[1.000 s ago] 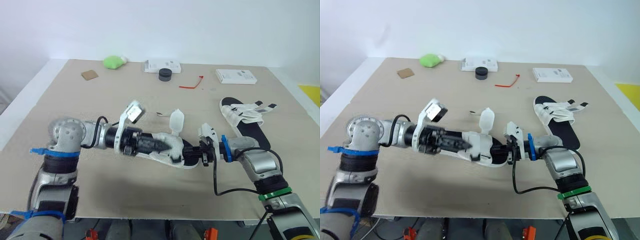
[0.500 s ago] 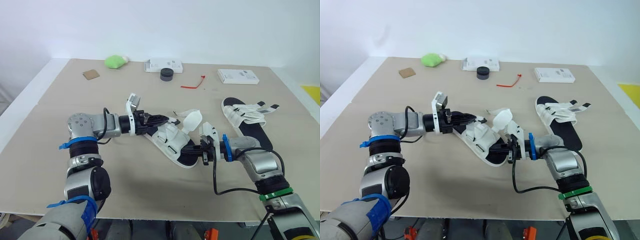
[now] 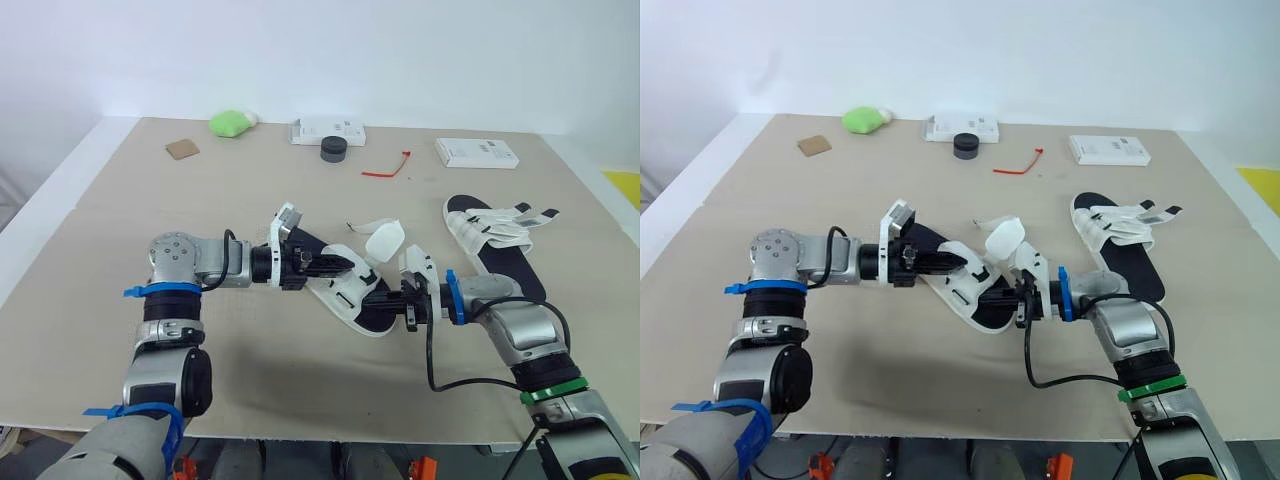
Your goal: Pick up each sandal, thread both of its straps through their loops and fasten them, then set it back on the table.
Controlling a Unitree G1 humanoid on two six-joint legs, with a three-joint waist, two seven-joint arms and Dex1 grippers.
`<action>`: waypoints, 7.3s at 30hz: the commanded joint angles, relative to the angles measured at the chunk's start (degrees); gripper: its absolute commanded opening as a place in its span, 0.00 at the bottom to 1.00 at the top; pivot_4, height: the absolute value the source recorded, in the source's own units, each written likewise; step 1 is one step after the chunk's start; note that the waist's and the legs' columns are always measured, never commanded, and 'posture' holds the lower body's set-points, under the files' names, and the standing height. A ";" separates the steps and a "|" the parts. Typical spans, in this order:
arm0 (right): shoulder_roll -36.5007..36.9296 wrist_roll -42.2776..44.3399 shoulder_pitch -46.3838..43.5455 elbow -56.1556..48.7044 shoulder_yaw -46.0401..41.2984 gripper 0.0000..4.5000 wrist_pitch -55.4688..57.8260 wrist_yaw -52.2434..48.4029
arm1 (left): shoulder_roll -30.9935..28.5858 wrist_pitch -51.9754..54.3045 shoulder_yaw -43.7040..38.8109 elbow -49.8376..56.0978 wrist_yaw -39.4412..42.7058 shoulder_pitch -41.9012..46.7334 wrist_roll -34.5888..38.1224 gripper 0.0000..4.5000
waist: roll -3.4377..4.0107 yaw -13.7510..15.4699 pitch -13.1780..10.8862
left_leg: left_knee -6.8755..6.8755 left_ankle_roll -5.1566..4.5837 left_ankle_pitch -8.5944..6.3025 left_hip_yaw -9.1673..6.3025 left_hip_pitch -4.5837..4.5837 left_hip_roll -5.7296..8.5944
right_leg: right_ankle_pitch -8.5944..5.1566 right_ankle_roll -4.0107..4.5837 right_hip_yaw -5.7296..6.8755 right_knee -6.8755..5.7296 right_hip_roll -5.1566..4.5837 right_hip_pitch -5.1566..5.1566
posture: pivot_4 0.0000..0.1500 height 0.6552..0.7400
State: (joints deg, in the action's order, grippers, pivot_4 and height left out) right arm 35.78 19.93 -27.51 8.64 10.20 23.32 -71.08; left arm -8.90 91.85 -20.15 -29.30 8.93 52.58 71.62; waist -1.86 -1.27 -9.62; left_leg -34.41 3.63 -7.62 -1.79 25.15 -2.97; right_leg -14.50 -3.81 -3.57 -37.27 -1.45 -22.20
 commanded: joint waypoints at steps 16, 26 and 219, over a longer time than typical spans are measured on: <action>0.63 -1.03 3.85 -1.07 0.11 0.00 2.21 1.45 | 0.00 -9.92 -0.62 -8.65 10.41 8.14 -13.26 0.86 | 0.00 0.00 0.01 | 0.02 0.01 -0.01 0.01 -0.01 0.03 | -0.03 -0.02 -0.01 0.01 -0.03 0.01 | 1.00 1.00; 0.18 -1.37 3.30 -0.62 0.45 0.00 2.04 1.12 | -9.84 -5.04 -2.48 -3.12 23.85 9.75 -10.50 0.86 | 0.00 -0.15 0.00 | 0.14 0.08 -0.06 0.00 0.02 0.03 | -0.16 -0.01 0.00 0.01 -0.03 -0.06 | 1.00 1.00; 1.78 -2.91 2.11 -5.80 4.31 0.00 3.36 -1.91 | -22.65 -0.10 13.74 13.54 30.20 -11.62 10.82 0.02 | -0.12 -1.31 0.00 | 0.02 -0.12 -0.37 0.10 -0.49 -0.22 | -0.89 0.80 -0.07 -0.88 0.15 -0.08 | 1.00 1.00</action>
State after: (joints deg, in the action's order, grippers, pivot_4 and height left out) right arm 36.76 18.29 -26.69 1.53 14.10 25.69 -73.96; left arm -31.77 92.15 -5.95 -15.30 38.01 39.52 83.66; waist -1.99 -2.58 -9.62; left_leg -34.39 3.50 -7.99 -1.69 24.68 -3.18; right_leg -15.39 -3.02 -3.64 -38.16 -1.30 -22.30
